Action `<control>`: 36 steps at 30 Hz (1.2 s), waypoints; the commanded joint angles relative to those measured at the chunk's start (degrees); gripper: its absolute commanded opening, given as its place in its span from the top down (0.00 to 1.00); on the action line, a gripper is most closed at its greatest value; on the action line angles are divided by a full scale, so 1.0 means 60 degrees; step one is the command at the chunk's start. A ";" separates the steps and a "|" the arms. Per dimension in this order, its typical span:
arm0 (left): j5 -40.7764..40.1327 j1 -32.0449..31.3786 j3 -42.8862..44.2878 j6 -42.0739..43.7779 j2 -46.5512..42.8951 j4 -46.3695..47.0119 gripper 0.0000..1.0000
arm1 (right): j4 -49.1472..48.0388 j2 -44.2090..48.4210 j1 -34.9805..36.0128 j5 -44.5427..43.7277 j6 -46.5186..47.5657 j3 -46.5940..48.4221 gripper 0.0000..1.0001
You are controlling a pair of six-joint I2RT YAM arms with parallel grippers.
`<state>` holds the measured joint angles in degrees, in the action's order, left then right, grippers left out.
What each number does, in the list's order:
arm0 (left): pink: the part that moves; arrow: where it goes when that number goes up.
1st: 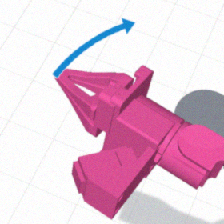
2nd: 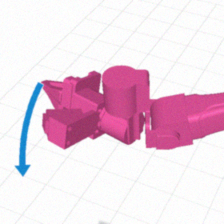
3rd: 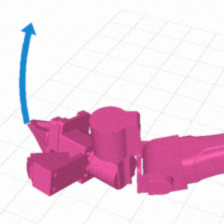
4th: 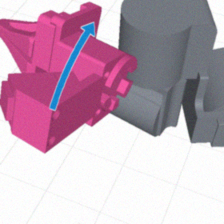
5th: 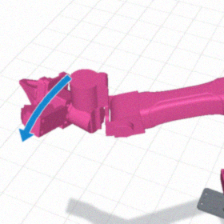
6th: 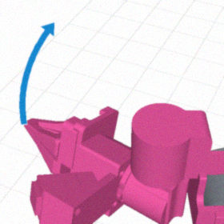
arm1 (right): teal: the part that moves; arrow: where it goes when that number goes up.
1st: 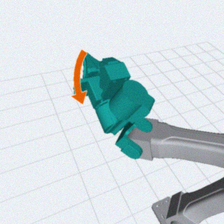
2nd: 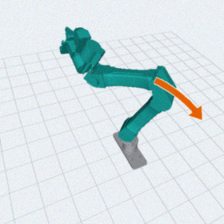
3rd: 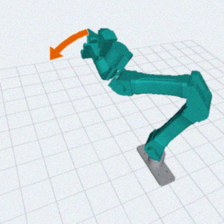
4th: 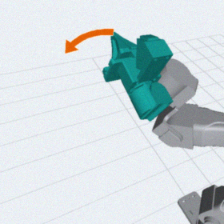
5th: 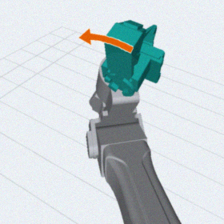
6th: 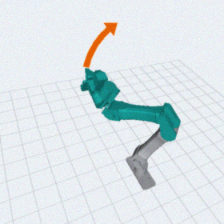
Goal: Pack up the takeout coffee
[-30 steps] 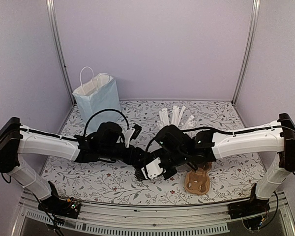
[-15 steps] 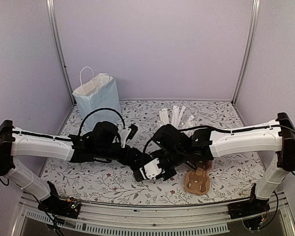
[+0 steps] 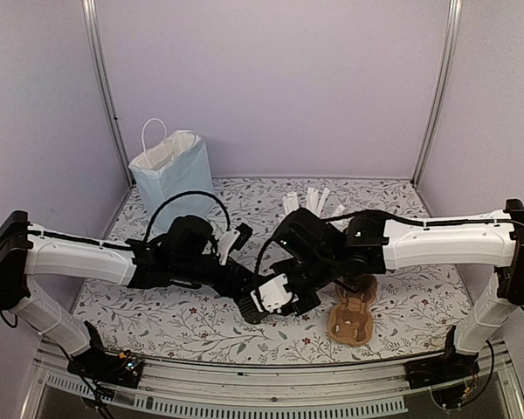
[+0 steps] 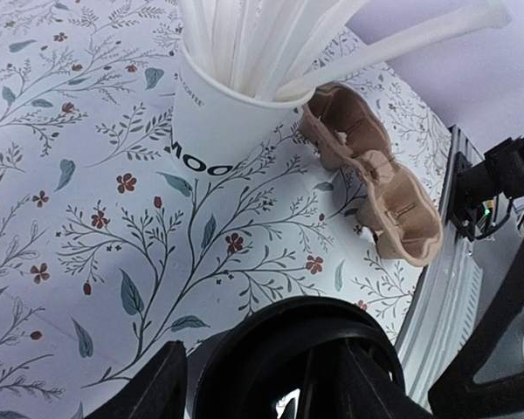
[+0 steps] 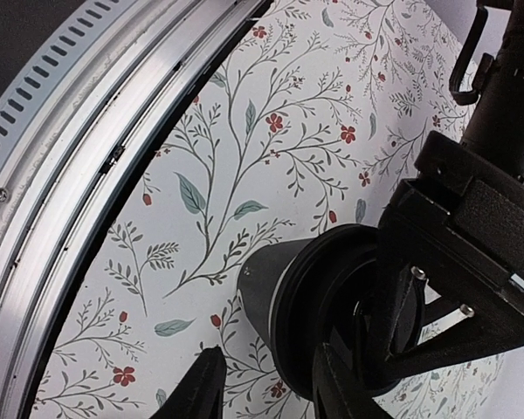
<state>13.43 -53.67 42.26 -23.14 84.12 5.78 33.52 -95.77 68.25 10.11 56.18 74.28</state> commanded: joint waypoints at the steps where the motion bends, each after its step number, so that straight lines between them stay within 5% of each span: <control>1: 0.0368 -0.0006 -0.0271 0.0616 0.0395 -0.0734 0.42 | 0.0122 0.0456 0.0007 -0.0646 0.0217 -0.0381 0.67; 15: 0.1036 0.0023 -0.0338 0.1441 0.0727 -0.0349 0.45 | -0.0503 0.0702 0.0007 -0.1936 0.1050 -0.1050 0.73; 36: 0.0822 0.0079 -0.0583 0.1729 0.0555 -0.0753 0.47 | -0.0183 0.0593 0.0007 -0.1828 0.1115 -0.0369 0.75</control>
<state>18.85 -53.32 41.78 -15.31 86.28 10.83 33.30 -93.17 68.25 -0.51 62.17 70.81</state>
